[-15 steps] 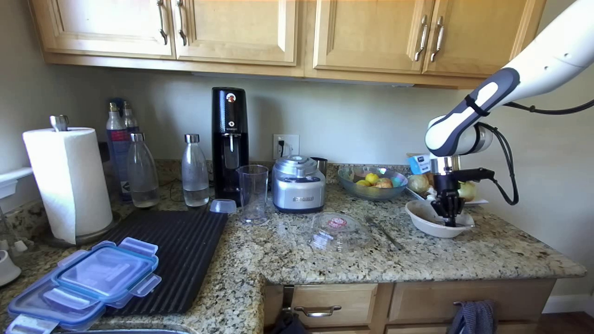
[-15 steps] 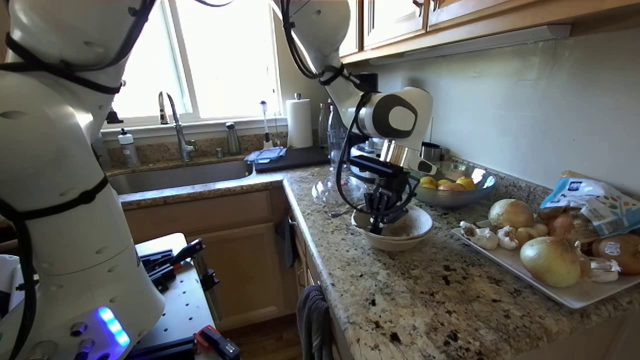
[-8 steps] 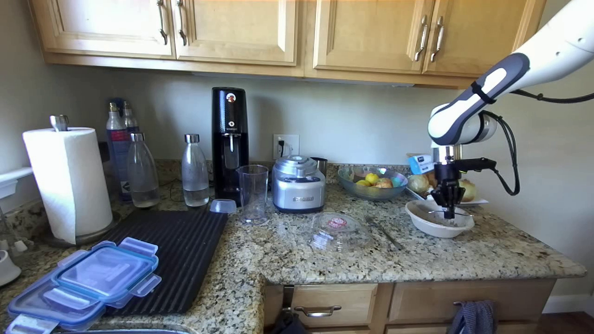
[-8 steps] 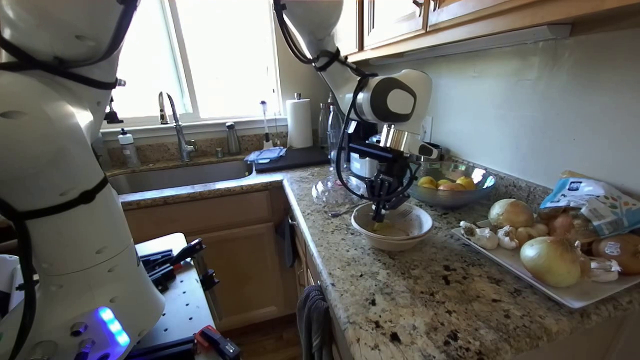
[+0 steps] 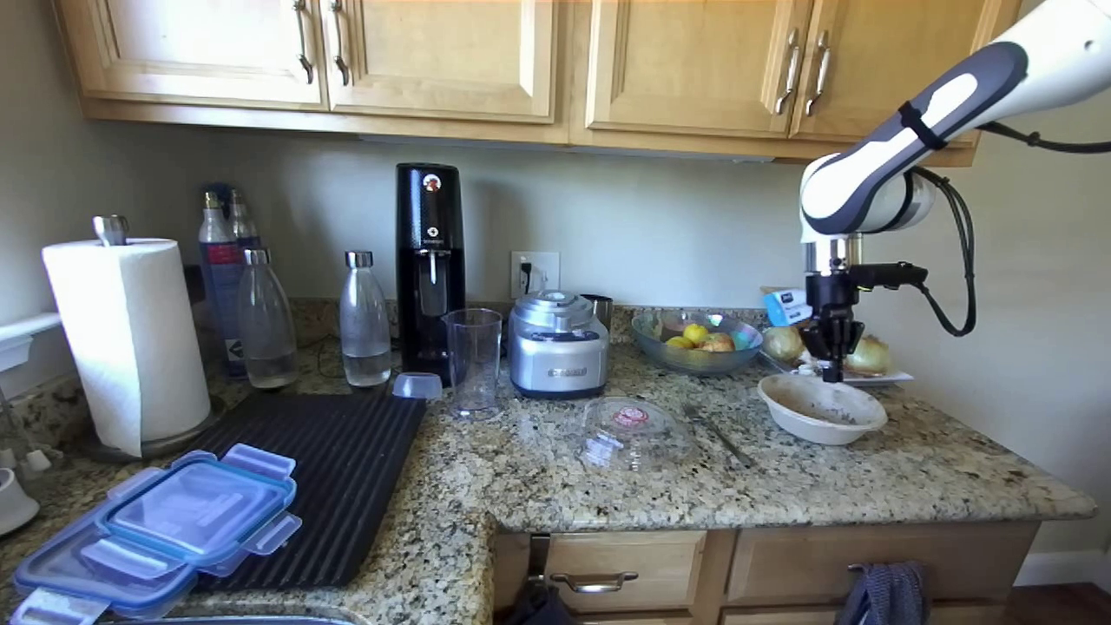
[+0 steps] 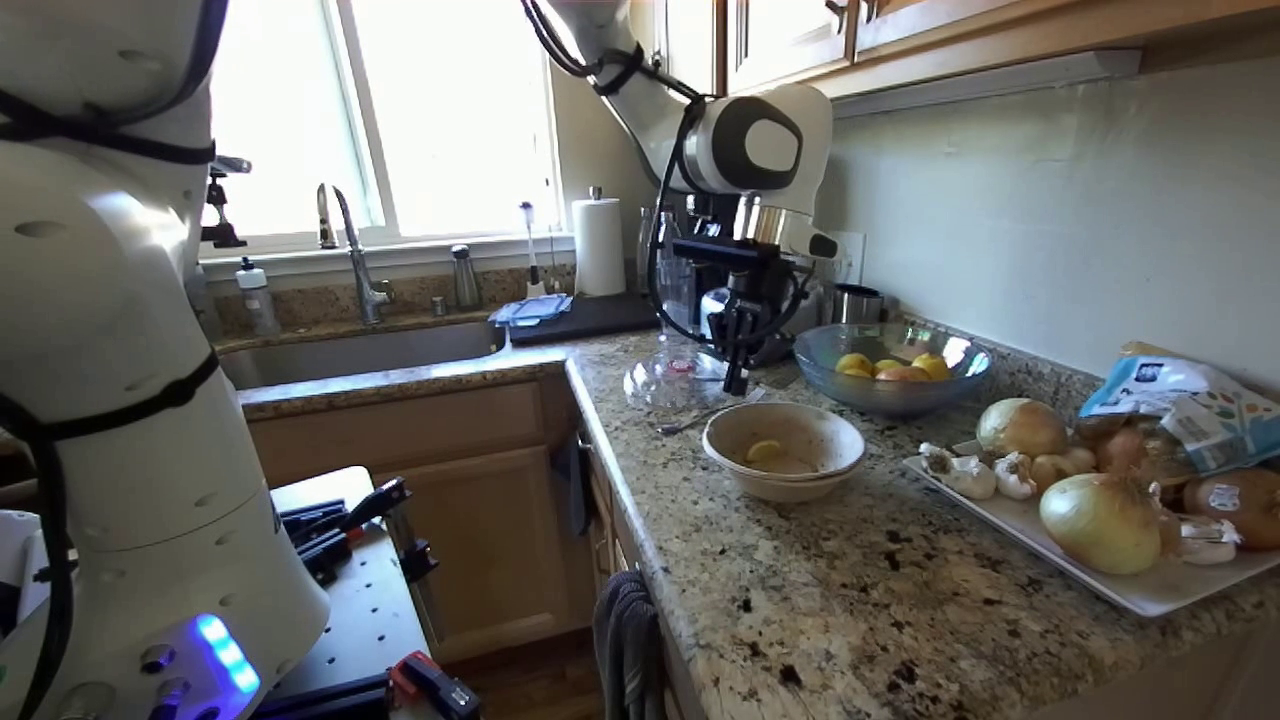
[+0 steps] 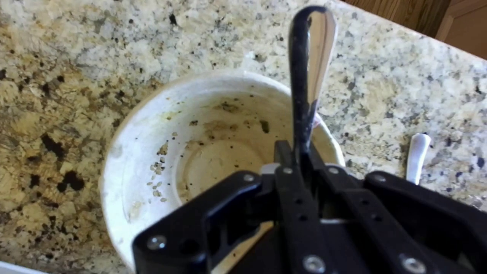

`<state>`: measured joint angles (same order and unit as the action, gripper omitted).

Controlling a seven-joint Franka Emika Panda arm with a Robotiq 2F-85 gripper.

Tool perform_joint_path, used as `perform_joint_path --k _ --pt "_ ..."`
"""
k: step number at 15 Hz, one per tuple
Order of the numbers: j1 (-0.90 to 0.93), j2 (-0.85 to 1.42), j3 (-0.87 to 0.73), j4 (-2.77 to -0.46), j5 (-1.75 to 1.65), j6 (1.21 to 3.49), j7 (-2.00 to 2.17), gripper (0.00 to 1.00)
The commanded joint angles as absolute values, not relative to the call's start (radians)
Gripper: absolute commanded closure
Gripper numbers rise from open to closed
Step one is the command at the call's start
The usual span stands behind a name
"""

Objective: Pick the forks from the bowl and put it on the counter, then unstack the bowls

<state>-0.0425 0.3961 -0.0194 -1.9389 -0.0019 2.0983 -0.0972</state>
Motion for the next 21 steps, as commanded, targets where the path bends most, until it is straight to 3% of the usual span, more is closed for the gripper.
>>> perform_joint_path --k 1,7,21 --pt "-0.008 0.325 0.005 -2.003 0.004 2.129 -0.047 0.93" --pt "0.049 0.390 0.057 -1.958 0.064 2.172 0.025 0.93" --pt "0.116 0.617 0.028 -1.905 0.075 2.514 0.230 0.93"
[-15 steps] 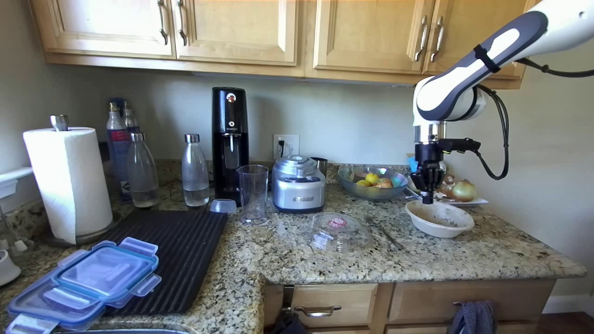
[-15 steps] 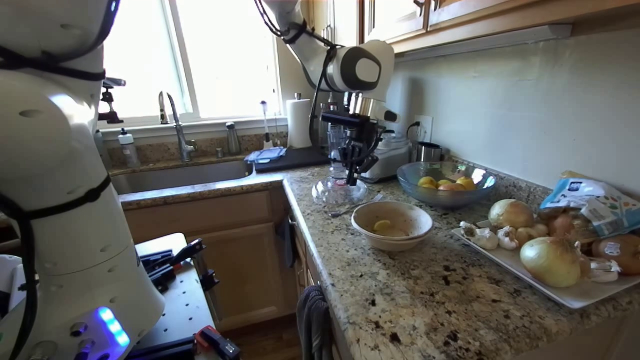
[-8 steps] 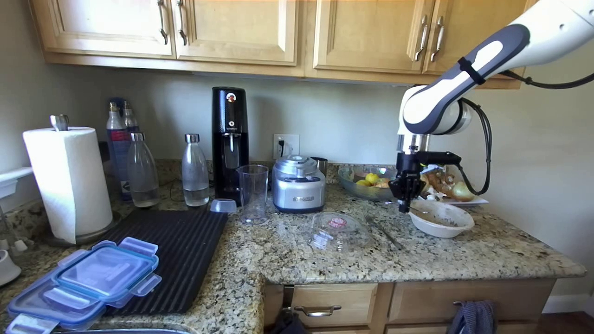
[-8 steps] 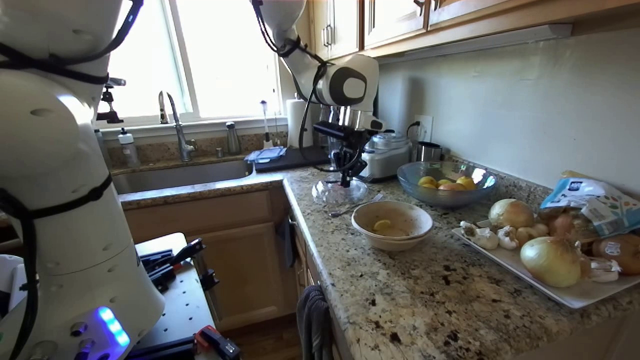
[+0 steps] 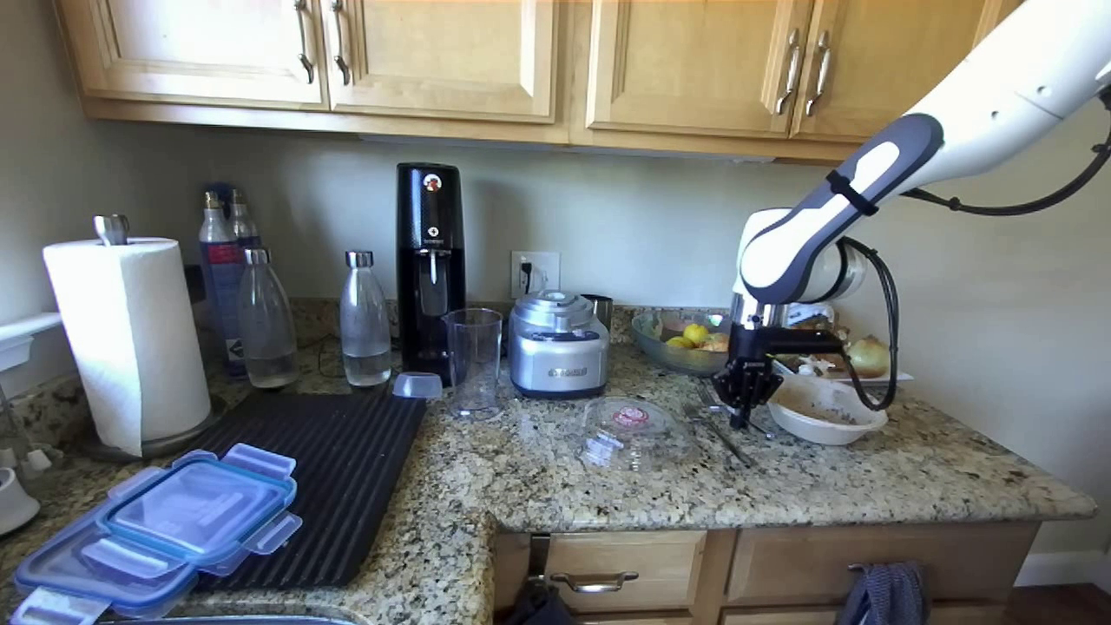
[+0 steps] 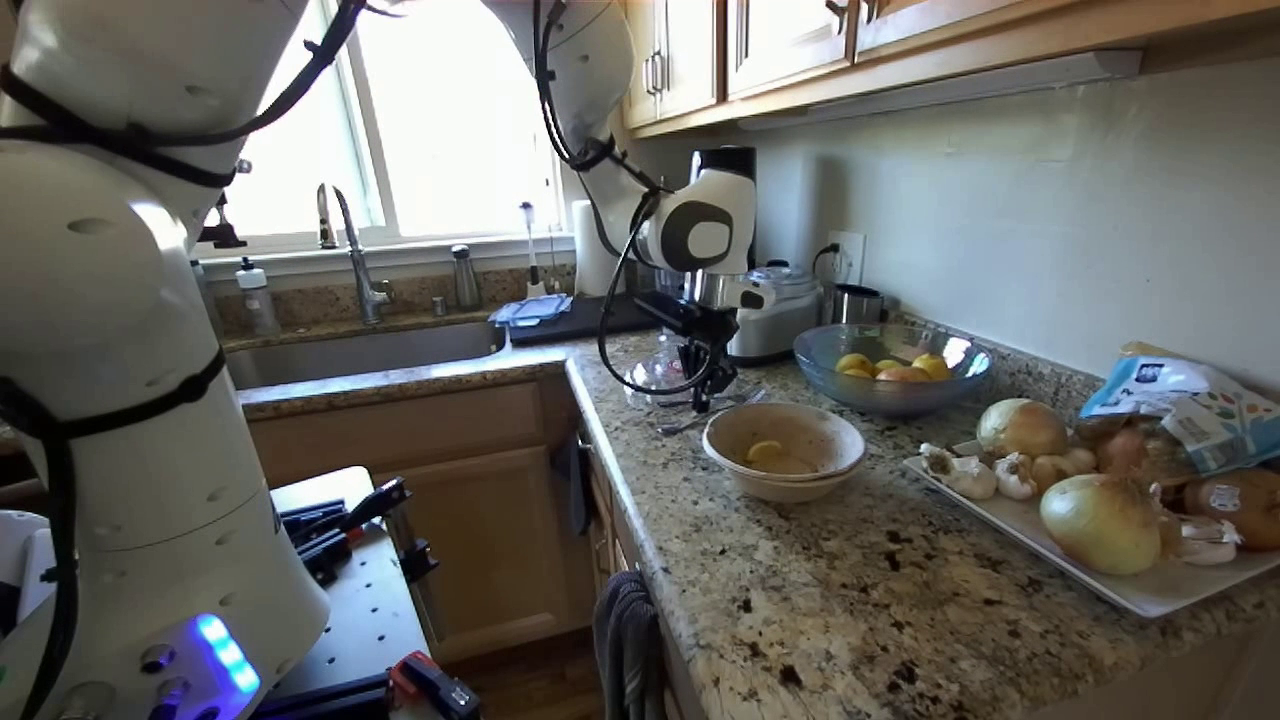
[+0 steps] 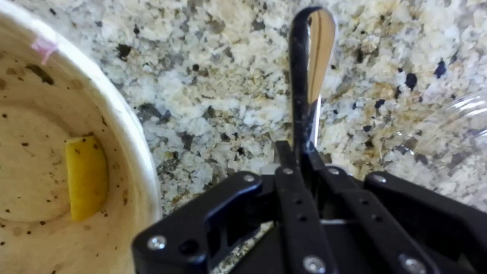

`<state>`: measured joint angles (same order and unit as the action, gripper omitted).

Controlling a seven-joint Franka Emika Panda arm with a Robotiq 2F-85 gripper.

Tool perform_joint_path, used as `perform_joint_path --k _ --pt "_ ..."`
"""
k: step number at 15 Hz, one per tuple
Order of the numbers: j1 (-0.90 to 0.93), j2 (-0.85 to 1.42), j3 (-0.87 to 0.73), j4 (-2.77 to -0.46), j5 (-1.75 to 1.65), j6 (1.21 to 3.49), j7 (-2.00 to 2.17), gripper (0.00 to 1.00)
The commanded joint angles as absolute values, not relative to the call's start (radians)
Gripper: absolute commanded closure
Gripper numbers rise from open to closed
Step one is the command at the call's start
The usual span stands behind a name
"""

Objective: Pick the forks from the bowl and put it on the counter, then unstack the bowls

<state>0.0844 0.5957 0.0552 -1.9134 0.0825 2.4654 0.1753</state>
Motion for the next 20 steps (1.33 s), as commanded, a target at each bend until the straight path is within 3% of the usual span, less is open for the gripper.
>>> perform_joint_path --k 1,8,9,10,13,20 --pt "0.120 0.625 0.023 -1.904 0.073 2.530 0.237 0.93" --pt "0.149 0.645 -0.018 -1.913 0.065 2.620 0.285 0.93" --pt "0.150 0.638 -0.021 -1.917 0.064 2.611 0.286 0.66" --pt "0.151 0.635 -0.022 -1.921 0.065 2.609 0.288 0.65" --pt "0.146 0.621 -0.013 -1.933 0.071 2.599 0.276 0.49" --pt "0.125 0.564 0.016 -1.966 0.085 2.567 0.234 0.03"
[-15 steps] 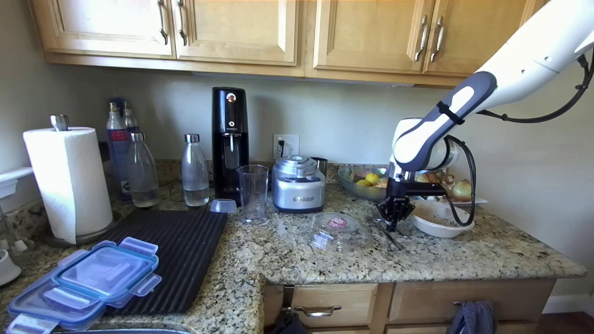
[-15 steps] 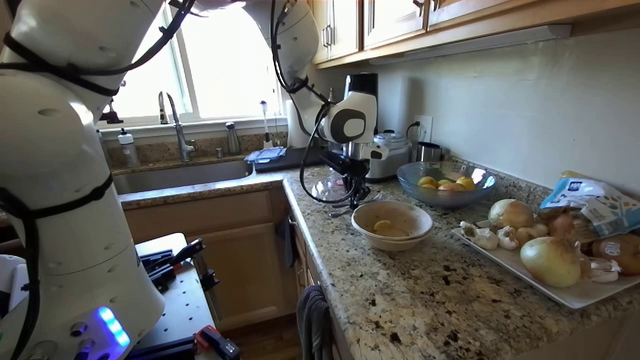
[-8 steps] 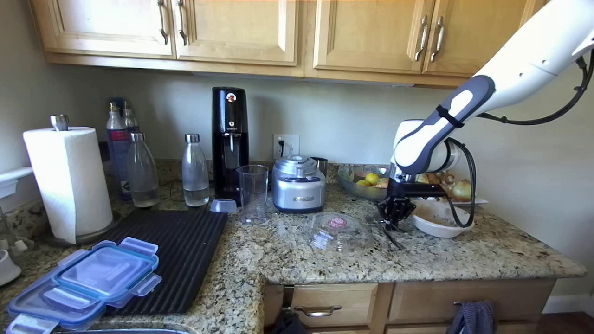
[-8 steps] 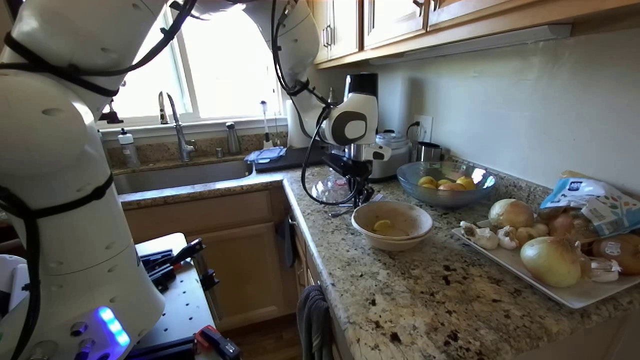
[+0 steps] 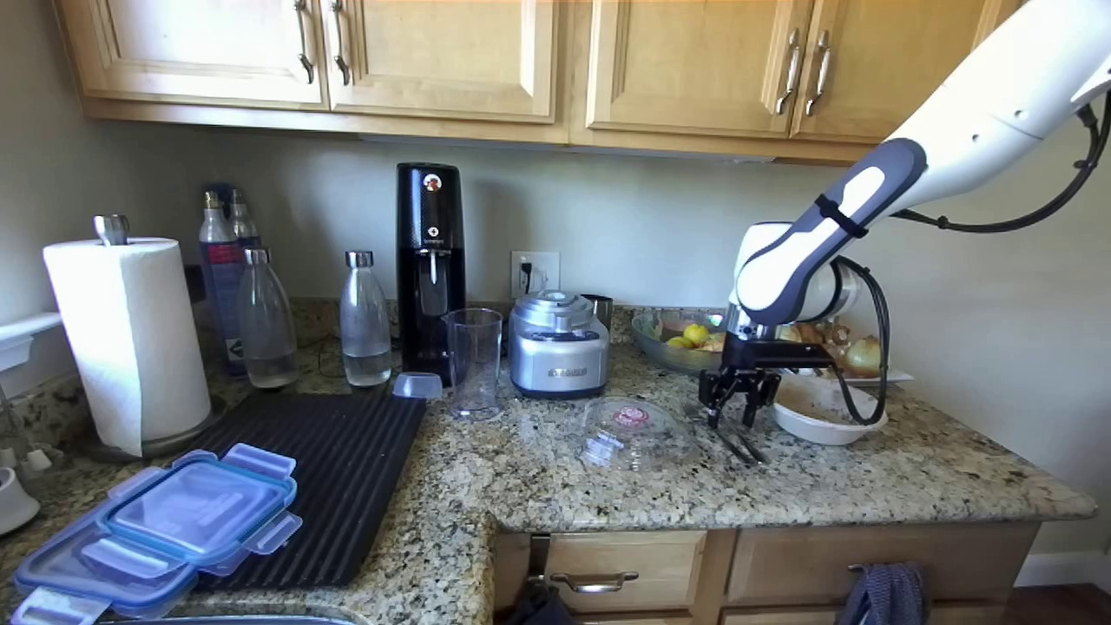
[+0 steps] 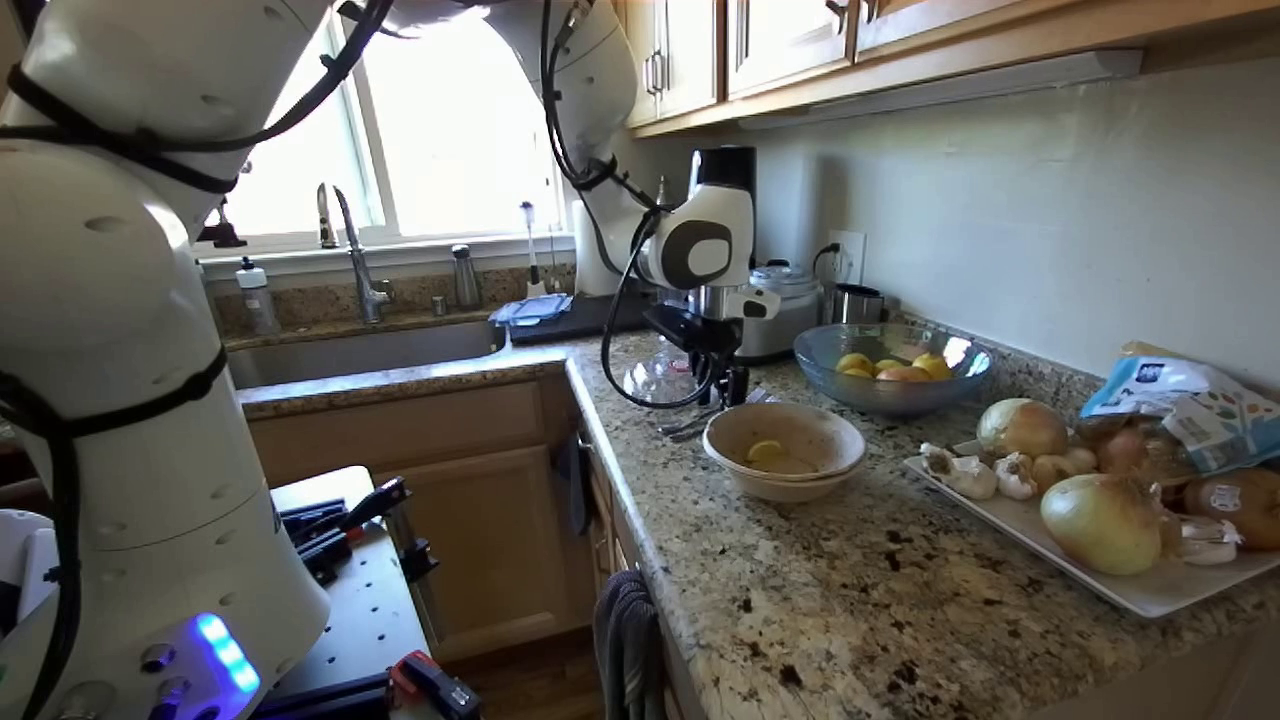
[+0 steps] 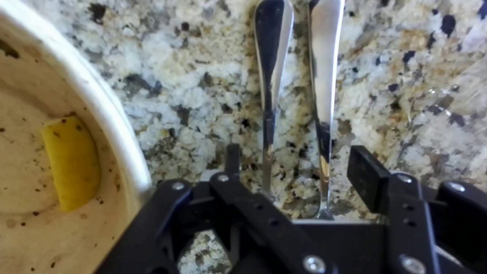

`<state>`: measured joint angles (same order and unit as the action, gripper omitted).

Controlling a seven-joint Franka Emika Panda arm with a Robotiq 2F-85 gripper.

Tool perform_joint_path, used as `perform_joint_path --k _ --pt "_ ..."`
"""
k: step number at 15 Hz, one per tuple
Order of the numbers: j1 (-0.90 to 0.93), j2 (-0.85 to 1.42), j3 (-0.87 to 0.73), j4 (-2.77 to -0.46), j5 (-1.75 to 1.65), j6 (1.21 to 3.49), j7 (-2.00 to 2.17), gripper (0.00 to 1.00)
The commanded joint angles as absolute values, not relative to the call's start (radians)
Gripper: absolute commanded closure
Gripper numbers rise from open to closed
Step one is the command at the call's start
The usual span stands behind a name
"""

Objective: Pick the forks from the bowl and put it on the counter, then unstack the bowls

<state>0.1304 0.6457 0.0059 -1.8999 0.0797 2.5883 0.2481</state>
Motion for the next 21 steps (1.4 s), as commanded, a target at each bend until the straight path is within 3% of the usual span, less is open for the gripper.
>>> perform_joint_path --k 1,9,20,21 --pt "0.124 0.540 0.021 -1.978 0.083 2.555 0.225 0.01" --pt "0.176 0.430 -0.034 -2.008 -0.034 2.468 0.309 0.00" --pt "0.225 0.515 -0.130 -1.953 -0.265 2.364 0.509 0.00" --pt "0.224 0.520 -0.132 -1.952 -0.266 2.362 0.510 0.19"
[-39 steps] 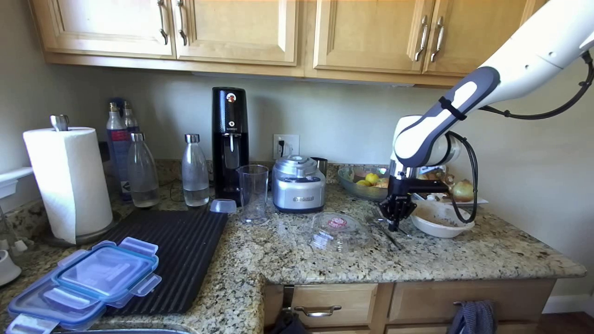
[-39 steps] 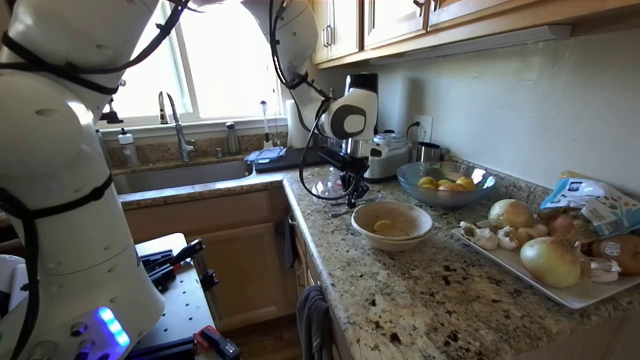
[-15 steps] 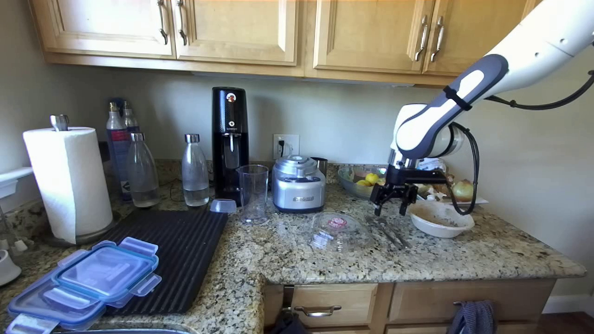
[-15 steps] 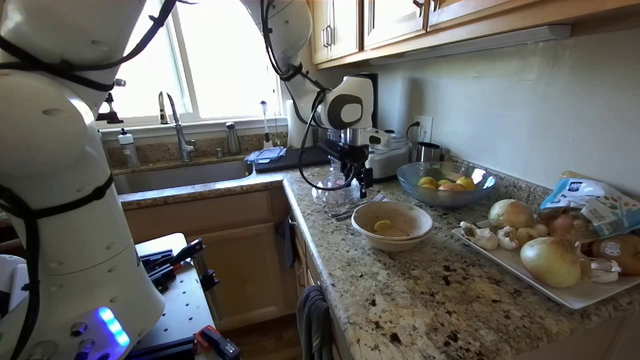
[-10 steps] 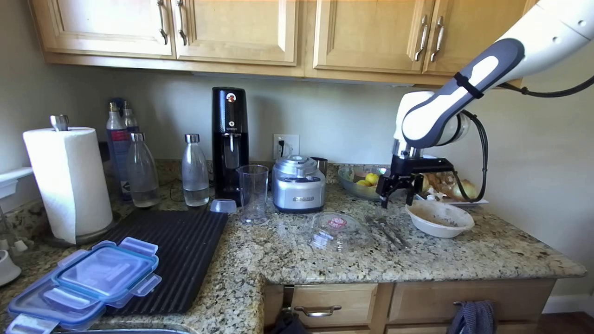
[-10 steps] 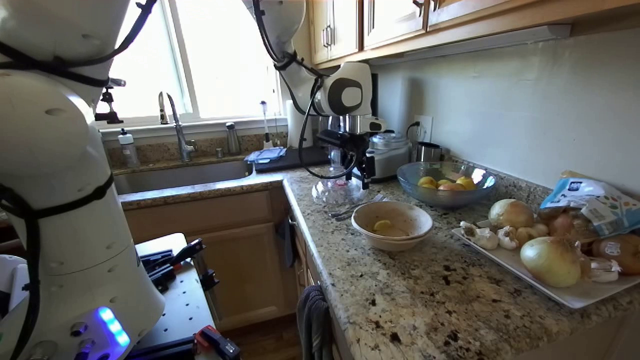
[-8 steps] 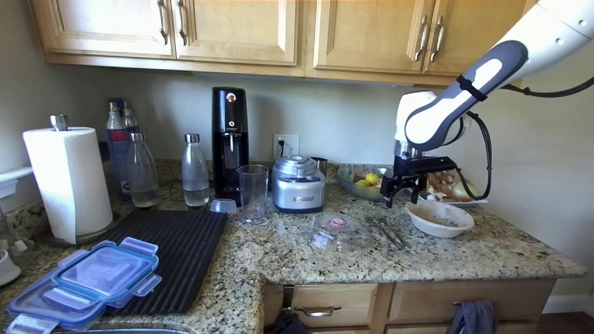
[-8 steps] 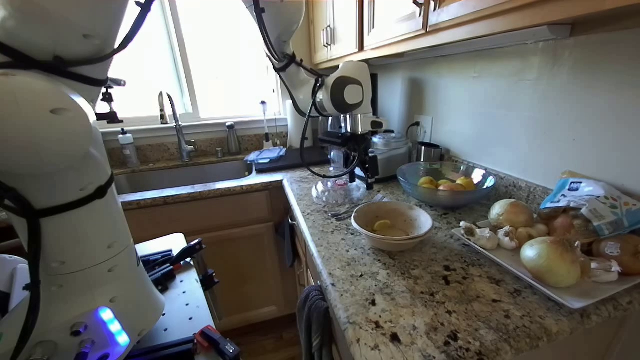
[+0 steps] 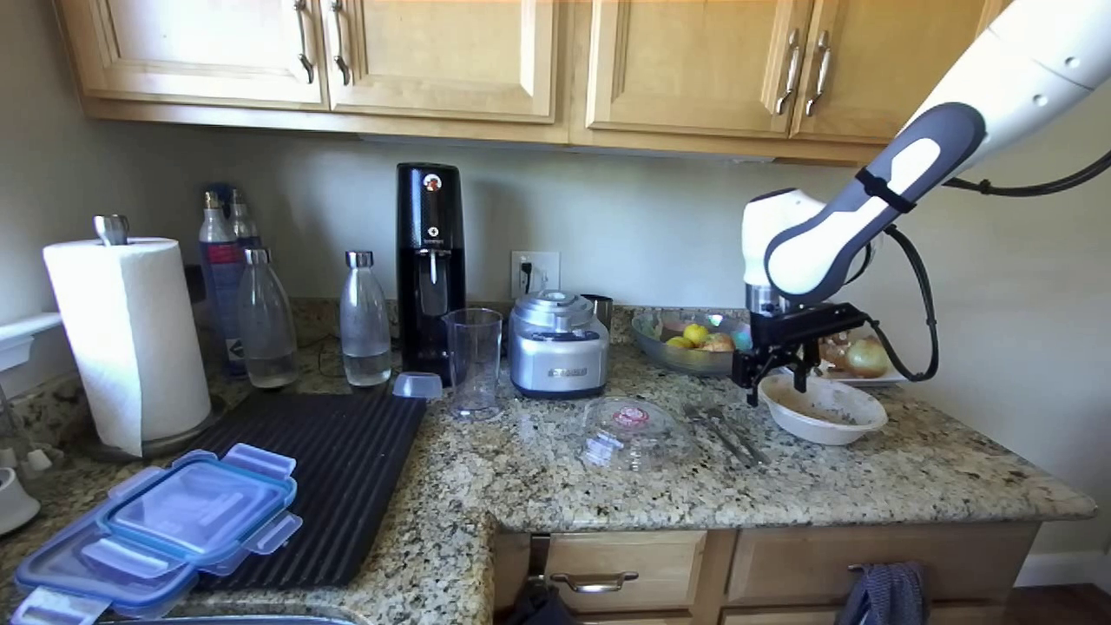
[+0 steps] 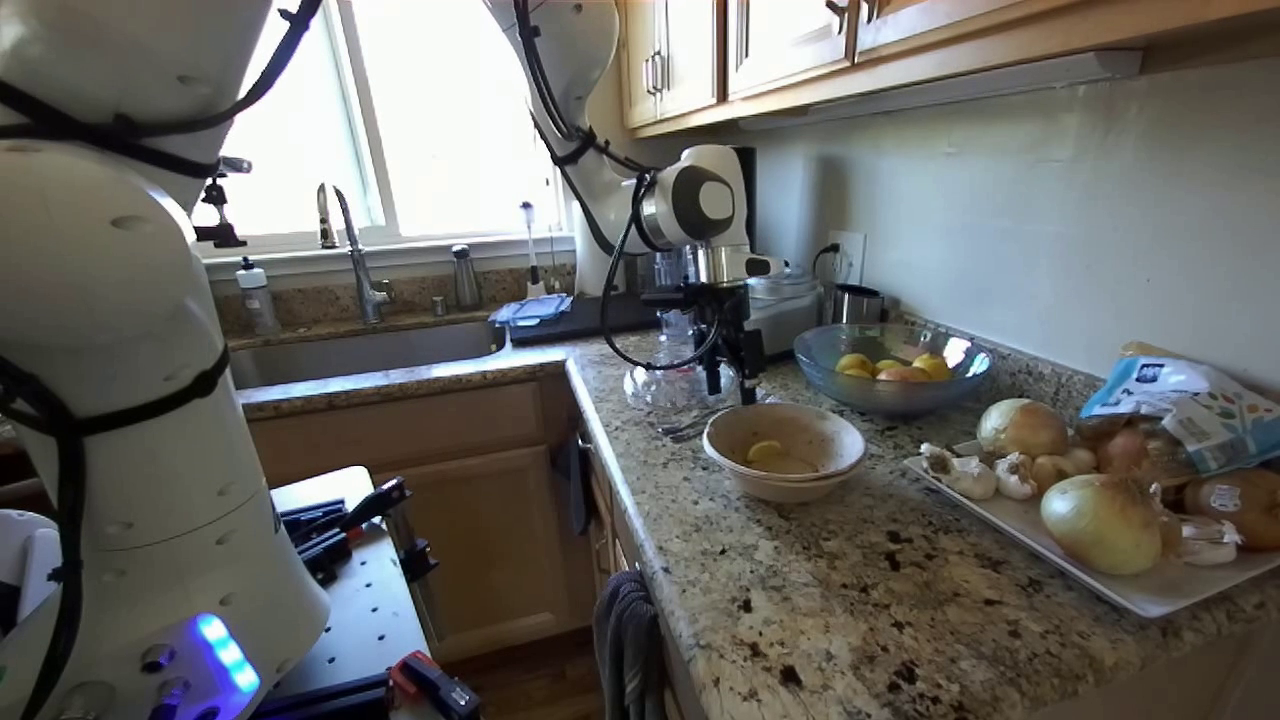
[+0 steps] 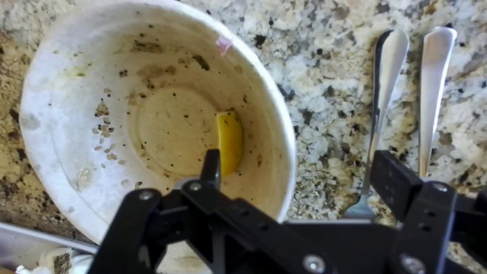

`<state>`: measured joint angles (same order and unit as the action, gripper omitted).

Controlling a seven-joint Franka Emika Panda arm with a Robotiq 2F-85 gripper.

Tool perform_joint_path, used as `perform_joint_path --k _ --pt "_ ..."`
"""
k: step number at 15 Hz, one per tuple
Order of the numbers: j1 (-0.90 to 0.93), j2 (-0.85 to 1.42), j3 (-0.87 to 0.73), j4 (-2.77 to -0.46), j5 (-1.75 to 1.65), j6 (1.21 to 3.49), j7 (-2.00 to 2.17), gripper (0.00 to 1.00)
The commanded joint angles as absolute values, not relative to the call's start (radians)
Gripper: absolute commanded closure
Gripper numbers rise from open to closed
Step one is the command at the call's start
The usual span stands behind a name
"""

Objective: Pick the forks from the bowl and put it on the counter, then unstack the bowls

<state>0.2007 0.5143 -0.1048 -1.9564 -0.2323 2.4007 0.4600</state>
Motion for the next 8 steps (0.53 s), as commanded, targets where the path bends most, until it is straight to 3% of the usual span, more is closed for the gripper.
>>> perform_joint_path --k 1,8 --pt "0.223 0.524 -0.135 -1.952 -0.268 2.360 0.512 0.27" --pt "0.225 0.534 -0.147 -1.949 -0.284 2.346 0.530 0.74"
